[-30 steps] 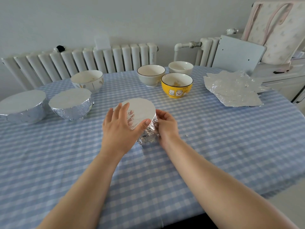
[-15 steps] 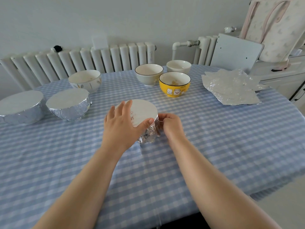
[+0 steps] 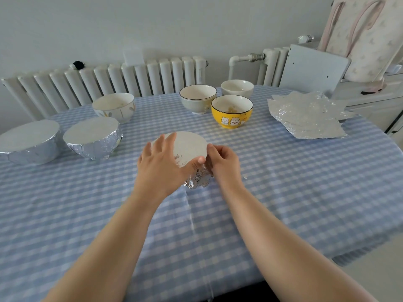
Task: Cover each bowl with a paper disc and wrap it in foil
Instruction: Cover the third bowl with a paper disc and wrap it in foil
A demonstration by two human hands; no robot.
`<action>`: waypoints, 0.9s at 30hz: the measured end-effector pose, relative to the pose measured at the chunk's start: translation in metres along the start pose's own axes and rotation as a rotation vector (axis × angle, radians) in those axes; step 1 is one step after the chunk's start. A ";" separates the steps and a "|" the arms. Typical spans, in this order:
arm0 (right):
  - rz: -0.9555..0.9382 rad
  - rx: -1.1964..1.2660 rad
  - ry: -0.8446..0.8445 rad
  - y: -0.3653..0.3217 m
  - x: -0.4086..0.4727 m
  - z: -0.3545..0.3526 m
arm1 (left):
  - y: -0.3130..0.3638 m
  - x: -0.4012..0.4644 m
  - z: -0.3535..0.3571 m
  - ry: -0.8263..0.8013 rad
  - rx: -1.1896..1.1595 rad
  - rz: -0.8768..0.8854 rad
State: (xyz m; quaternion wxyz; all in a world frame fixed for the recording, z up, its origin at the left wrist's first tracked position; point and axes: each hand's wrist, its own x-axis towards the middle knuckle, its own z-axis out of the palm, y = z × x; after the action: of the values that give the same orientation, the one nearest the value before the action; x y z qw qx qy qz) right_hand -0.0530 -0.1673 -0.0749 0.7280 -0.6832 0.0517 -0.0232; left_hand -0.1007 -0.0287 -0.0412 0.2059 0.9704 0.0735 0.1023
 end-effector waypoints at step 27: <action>0.186 0.084 0.102 0.011 -0.001 0.018 | -0.018 0.012 0.005 0.118 0.025 0.264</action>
State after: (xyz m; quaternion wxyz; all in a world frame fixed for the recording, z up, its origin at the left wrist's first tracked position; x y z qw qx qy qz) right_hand -0.0521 -0.1485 -0.0849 0.7513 -0.6424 0.1509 0.0076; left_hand -0.0897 -0.0125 -0.0514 0.1736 0.9665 -0.0414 0.1845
